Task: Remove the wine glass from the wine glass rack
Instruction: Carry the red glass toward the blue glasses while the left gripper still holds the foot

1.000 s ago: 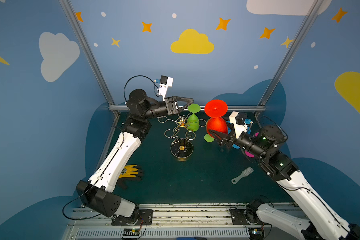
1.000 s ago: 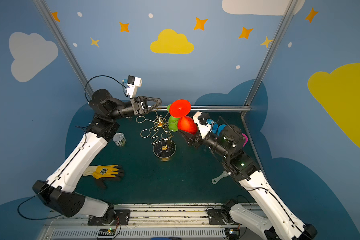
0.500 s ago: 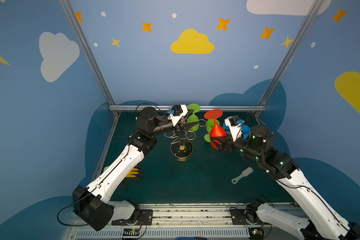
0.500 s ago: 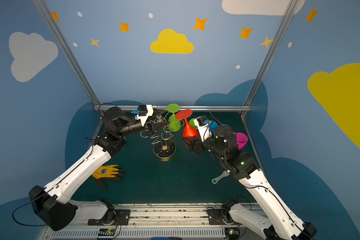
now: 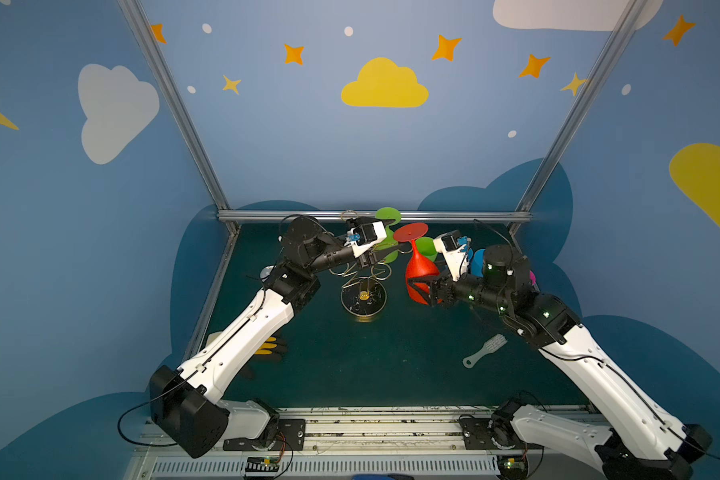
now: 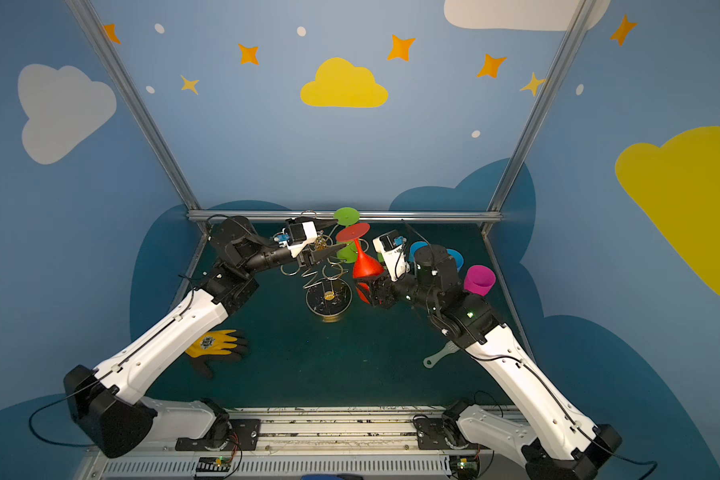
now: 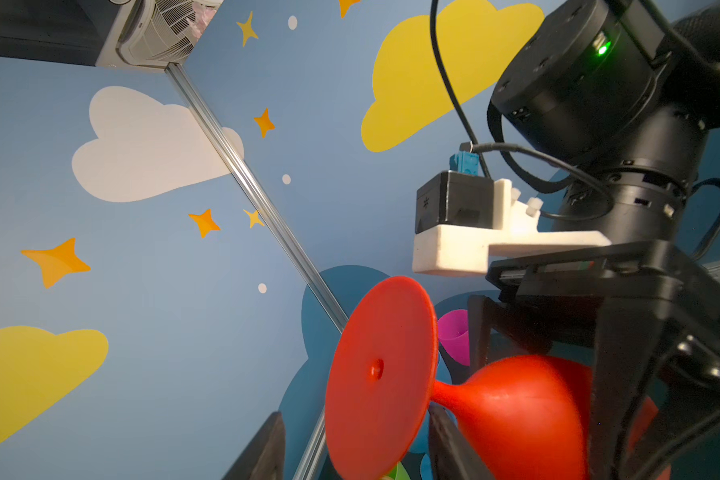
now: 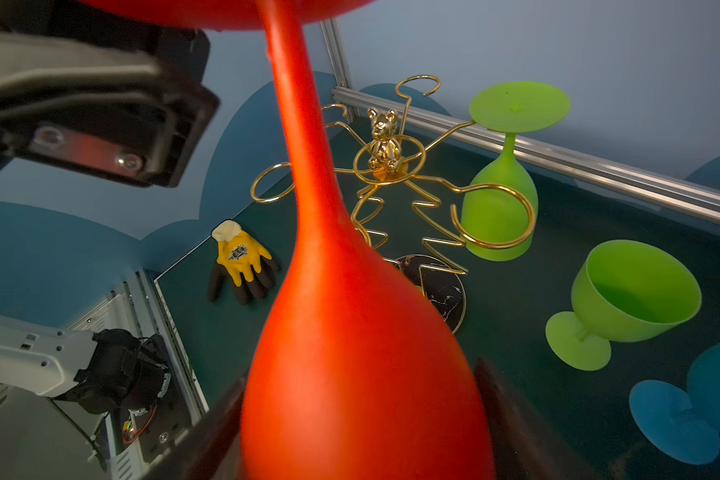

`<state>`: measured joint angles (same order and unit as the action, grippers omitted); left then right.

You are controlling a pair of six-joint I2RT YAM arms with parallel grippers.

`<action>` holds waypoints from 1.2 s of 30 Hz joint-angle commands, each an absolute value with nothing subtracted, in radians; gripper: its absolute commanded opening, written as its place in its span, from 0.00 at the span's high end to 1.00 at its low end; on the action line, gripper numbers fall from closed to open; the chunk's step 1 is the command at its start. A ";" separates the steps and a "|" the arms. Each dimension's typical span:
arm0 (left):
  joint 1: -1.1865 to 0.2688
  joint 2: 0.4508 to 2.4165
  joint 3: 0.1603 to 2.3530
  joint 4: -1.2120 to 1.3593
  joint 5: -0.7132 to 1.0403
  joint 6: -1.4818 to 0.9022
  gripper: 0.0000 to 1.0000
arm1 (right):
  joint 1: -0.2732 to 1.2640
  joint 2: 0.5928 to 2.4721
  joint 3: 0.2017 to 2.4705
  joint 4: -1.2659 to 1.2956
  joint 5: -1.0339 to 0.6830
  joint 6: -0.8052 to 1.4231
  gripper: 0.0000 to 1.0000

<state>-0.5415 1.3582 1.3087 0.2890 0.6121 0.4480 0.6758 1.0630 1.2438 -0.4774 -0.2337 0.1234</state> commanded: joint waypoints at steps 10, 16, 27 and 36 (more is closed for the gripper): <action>-0.553 1.370 1.340 0.287 0.602 0.464 0.88 | 0.732 1.086 1.267 -0.448 -0.249 0.156 0.83; -0.555 1.349 1.301 0.338 0.530 0.413 0.97 | 0.732 1.043 1.244 -0.408 -0.228 0.176 0.36; -0.555 1.271 1.186 0.362 0.346 0.146 0.97 | 0.698 0.804 1.126 -0.241 -0.195 0.180 0.20; -0.554 1.214 1.120 0.385 0.299 0.027 0.97 | 0.683 0.606 1.013 -0.236 -0.083 0.163 0.21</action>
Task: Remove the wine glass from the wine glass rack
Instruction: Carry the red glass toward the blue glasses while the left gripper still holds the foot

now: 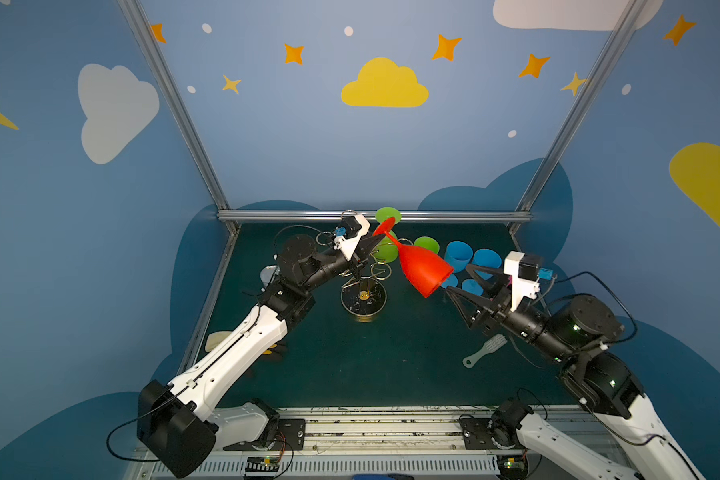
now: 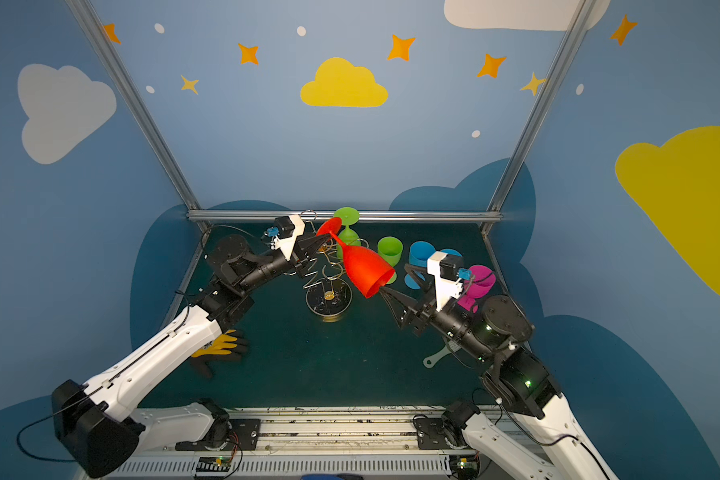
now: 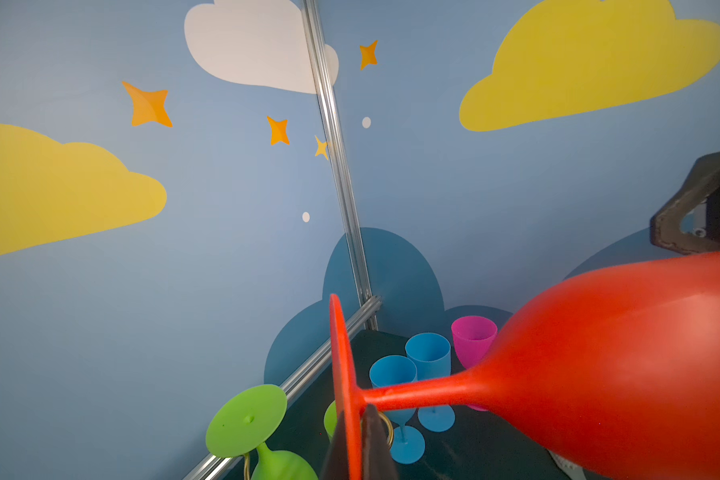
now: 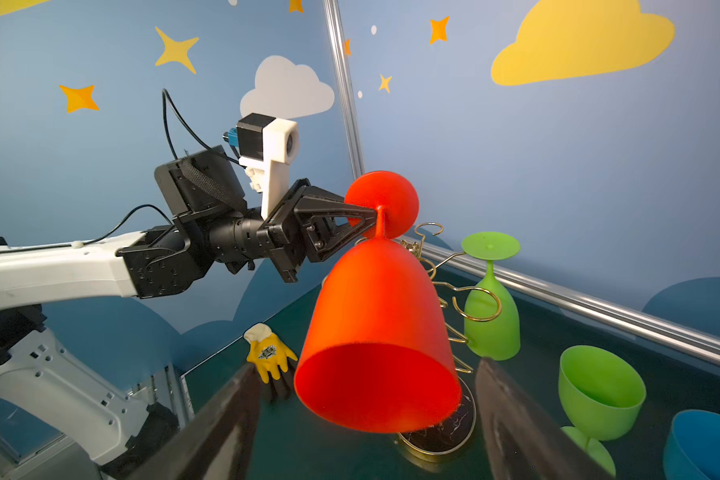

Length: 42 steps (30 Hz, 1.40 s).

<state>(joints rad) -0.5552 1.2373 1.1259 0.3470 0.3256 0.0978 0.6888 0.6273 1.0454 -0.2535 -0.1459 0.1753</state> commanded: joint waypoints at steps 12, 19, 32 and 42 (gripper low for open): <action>-0.554 1.195 1.090 0.395 0.329 -0.025 0.97 | 0.678 0.688 1.001 -0.178 -0.079 0.150 0.24; -0.554 1.196 1.065 0.399 0.361 -0.041 0.97 | 0.672 0.784 1.051 -0.141 -0.125 0.141 0.49; -0.554 1.171 1.051 0.377 0.299 -0.022 0.41 | 0.665 0.762 1.069 -0.190 -0.090 0.149 1.00; -0.491 1.039 0.988 0.300 0.062 0.071 0.12 | 0.655 0.603 1.114 -0.488 0.131 0.060 1.00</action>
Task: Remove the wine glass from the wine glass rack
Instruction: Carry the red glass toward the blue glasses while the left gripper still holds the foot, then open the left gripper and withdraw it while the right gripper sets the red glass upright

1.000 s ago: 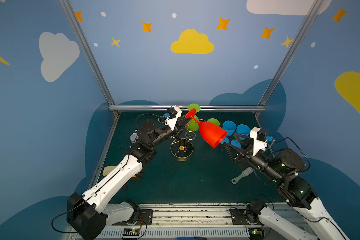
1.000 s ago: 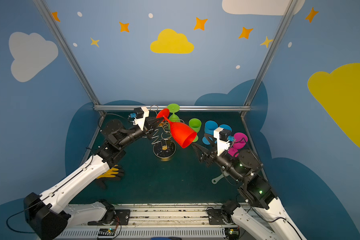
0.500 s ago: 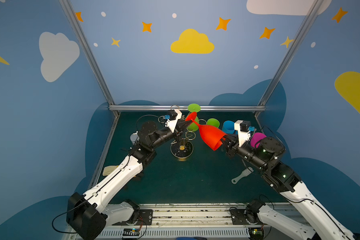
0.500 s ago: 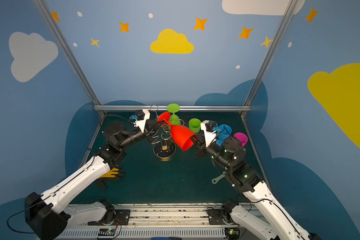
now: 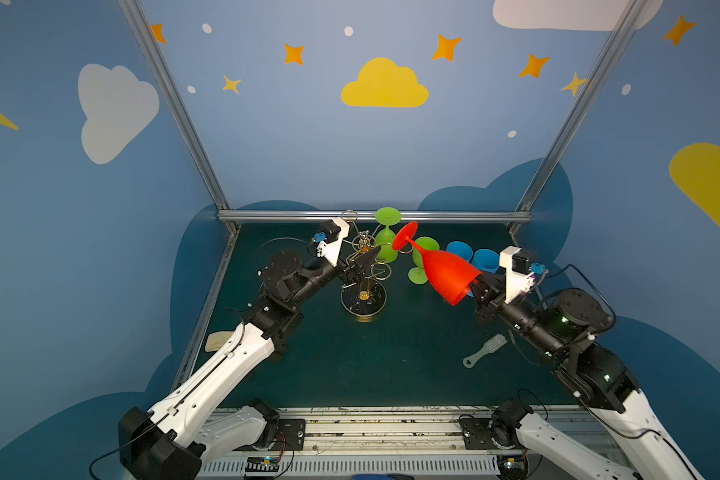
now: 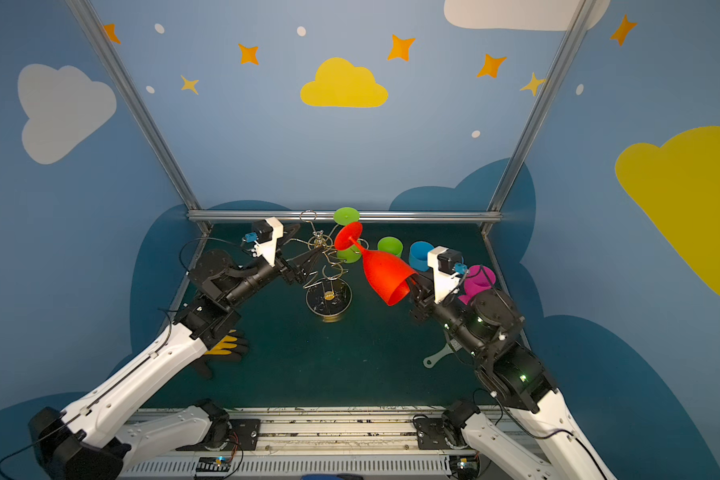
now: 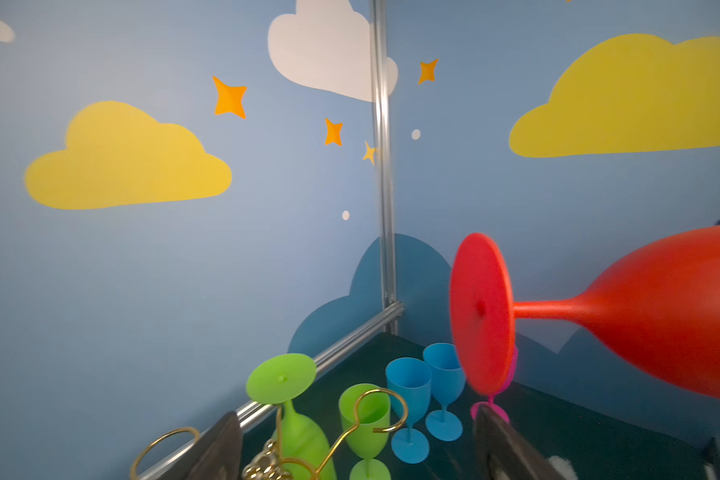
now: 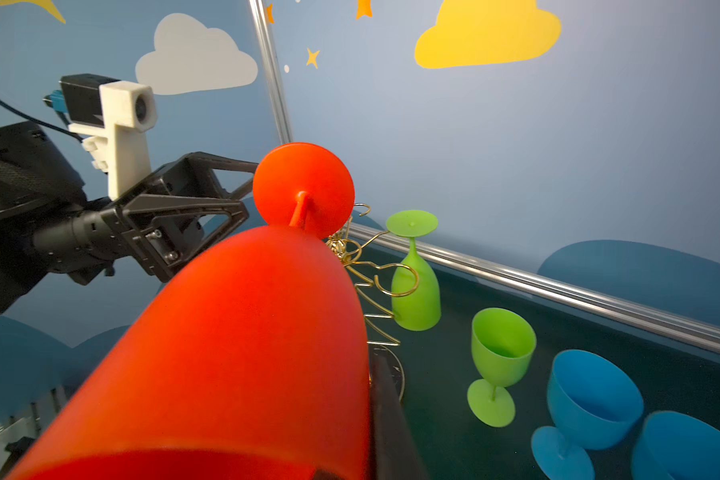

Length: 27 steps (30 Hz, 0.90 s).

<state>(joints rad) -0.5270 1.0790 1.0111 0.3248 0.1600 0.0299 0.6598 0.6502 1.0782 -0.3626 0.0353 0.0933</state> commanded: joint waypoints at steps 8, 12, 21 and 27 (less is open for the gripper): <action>-0.290 0.905 0.847 0.352 -0.030 -0.010 0.11 | 0.656 0.616 1.182 -0.869 0.288 0.072 1.00; -0.199 0.873 0.773 0.395 -0.052 -0.080 0.10 | 0.655 0.728 1.208 -0.982 0.314 0.095 1.00; -0.121 0.853 0.673 0.433 -0.057 -0.121 0.10 | 0.605 1.081 1.283 -1.016 0.198 0.060 1.00; -0.058 0.820 0.650 0.431 -0.036 -0.179 0.10 | 0.537 1.292 1.329 -0.942 0.127 0.010 1.00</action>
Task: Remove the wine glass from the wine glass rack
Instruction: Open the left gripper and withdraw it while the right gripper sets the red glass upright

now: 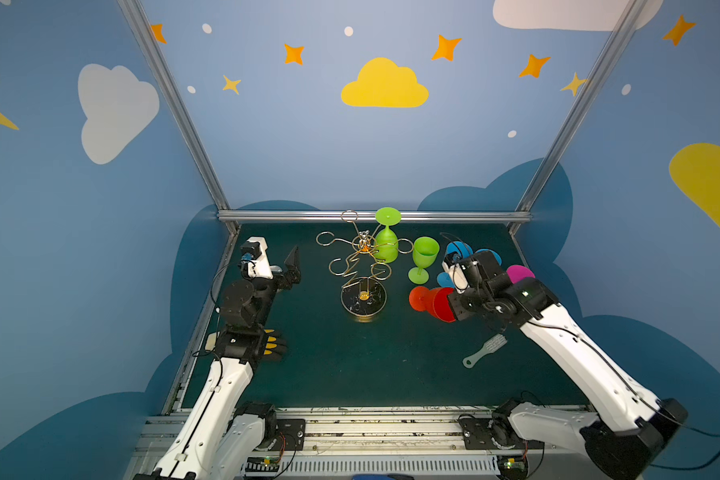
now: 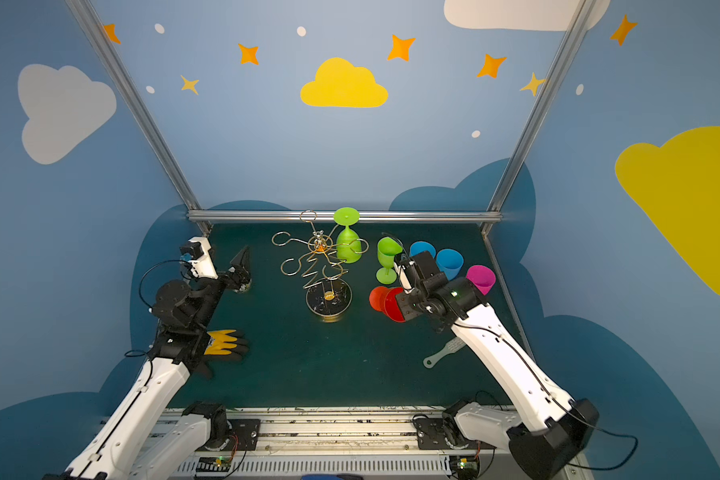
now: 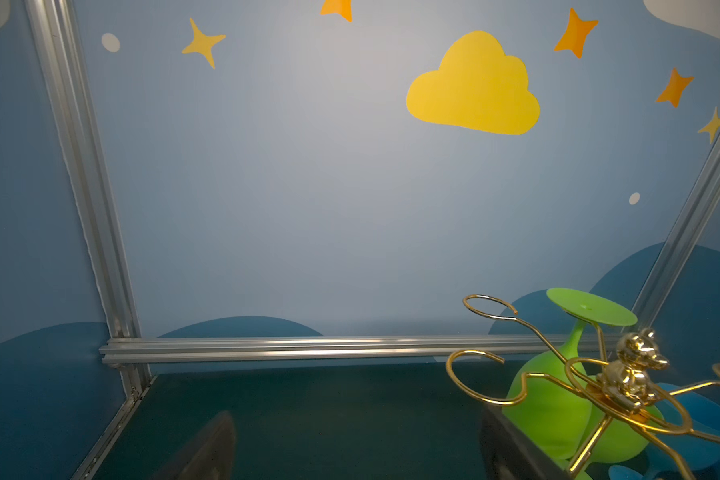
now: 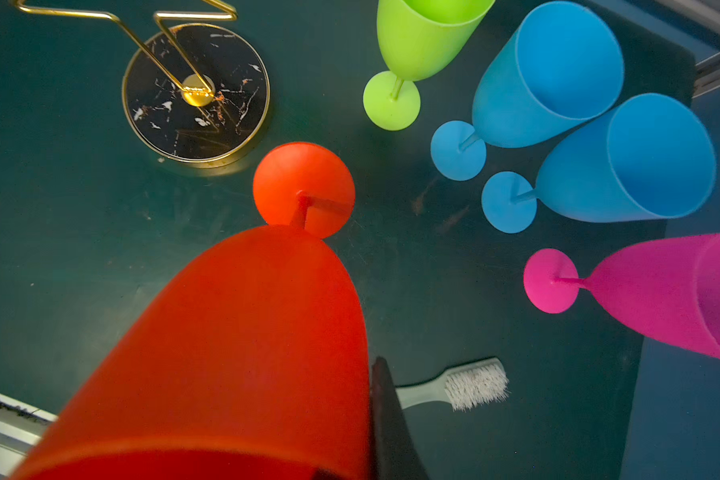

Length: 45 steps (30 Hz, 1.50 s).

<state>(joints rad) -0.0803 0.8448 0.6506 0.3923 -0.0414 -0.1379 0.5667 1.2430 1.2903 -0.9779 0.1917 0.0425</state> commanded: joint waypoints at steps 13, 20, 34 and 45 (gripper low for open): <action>0.029 0.775 0.626 0.428 -0.005 -0.264 0.10 | 0.474 1.737 1.616 -1.101 0.153 0.004 1.00; 0.048 0.763 0.620 0.422 -0.007 -0.269 0.09 | 0.475 1.899 1.782 -1.227 0.148 0.067 0.93; 0.064 0.755 0.617 0.418 -0.006 -0.280 0.09 | 0.469 1.827 1.769 -1.151 -0.010 0.074 0.70; 0.069 0.757 0.614 0.417 -0.004 -0.288 0.09 | 0.459 1.666 1.742 -1.107 -0.092 0.096 0.63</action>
<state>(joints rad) 0.0654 0.7700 0.6250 0.4053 -0.0135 -0.2813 0.4644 1.7058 1.7626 -1.1213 -0.0620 0.0795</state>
